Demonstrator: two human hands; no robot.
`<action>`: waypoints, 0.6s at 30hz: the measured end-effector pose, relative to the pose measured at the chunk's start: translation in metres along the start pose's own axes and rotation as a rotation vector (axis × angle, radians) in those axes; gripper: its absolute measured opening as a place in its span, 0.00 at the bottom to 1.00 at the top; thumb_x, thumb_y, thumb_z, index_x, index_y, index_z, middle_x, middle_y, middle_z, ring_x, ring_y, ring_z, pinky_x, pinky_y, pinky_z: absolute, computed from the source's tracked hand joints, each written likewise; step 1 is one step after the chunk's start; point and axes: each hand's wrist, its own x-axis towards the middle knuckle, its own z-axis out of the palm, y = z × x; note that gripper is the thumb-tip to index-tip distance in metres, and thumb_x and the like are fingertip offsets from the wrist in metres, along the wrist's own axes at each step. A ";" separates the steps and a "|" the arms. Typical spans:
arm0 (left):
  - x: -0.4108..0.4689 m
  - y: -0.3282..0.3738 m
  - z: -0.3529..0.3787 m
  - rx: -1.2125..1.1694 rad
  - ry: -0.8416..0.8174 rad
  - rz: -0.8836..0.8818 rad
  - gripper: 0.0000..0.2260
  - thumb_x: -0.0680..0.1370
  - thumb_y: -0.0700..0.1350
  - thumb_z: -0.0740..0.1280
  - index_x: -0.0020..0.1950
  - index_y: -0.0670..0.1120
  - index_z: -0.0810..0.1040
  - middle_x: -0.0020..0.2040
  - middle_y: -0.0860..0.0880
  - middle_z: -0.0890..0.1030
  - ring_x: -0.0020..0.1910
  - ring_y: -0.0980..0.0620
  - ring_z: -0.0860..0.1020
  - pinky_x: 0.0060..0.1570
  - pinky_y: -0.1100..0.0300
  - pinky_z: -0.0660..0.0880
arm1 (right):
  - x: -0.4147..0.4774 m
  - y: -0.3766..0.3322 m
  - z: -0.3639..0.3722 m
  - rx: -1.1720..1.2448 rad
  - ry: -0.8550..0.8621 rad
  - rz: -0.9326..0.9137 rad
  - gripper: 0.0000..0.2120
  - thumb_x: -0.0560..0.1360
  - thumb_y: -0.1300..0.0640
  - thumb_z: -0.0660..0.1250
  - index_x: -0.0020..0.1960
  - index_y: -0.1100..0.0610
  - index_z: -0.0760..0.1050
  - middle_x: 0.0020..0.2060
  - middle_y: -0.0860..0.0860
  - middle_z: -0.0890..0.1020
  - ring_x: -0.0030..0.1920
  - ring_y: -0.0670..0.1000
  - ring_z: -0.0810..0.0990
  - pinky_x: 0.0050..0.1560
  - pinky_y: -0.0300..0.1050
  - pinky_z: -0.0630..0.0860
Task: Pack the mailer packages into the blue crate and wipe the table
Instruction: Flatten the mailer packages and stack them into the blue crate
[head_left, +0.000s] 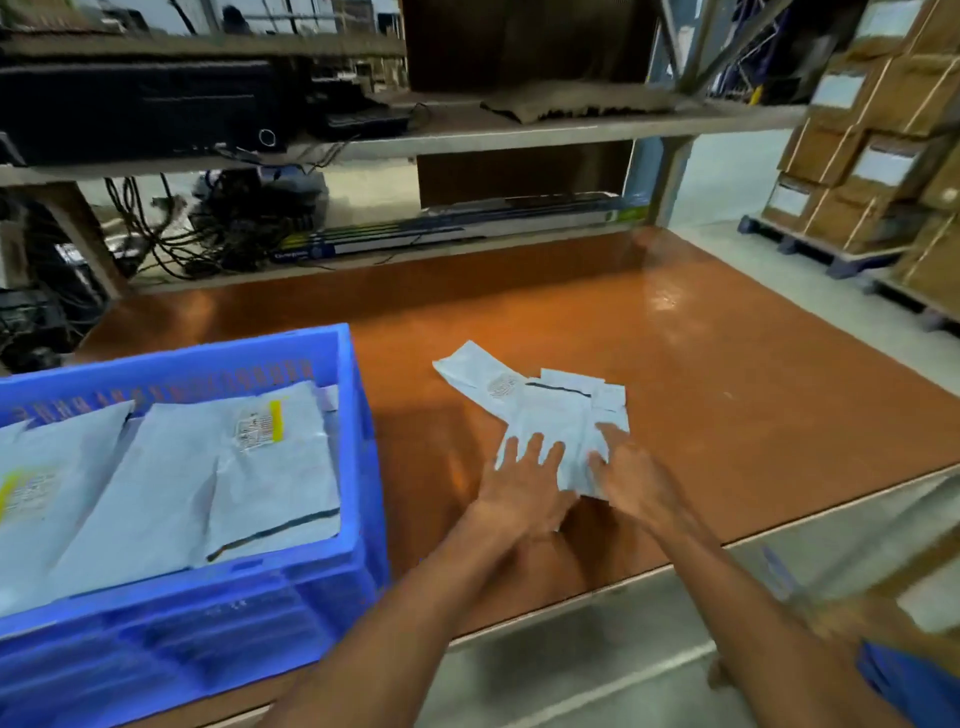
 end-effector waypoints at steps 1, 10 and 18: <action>0.013 -0.003 0.015 0.013 -0.039 -0.015 0.29 0.82 0.62 0.52 0.80 0.57 0.47 0.81 0.51 0.44 0.80 0.42 0.44 0.75 0.40 0.47 | -0.002 0.009 0.011 -0.092 -0.075 -0.046 0.27 0.83 0.47 0.53 0.79 0.53 0.54 0.79 0.52 0.58 0.77 0.54 0.58 0.75 0.53 0.57; -0.005 -0.032 0.083 0.042 0.179 -0.190 0.27 0.78 0.68 0.40 0.78 0.67 0.45 0.81 0.57 0.49 0.80 0.48 0.49 0.76 0.46 0.49 | -0.027 0.066 0.021 -0.279 -0.017 -0.225 0.26 0.82 0.47 0.50 0.79 0.49 0.54 0.79 0.45 0.56 0.79 0.46 0.51 0.78 0.52 0.44; 0.034 -0.035 0.072 -0.006 0.269 -0.222 0.32 0.77 0.72 0.46 0.79 0.63 0.43 0.81 0.54 0.44 0.80 0.44 0.43 0.75 0.38 0.48 | 0.028 0.049 0.020 -0.197 -0.027 -0.174 0.32 0.78 0.31 0.45 0.79 0.39 0.45 0.80 0.47 0.48 0.79 0.56 0.45 0.77 0.60 0.46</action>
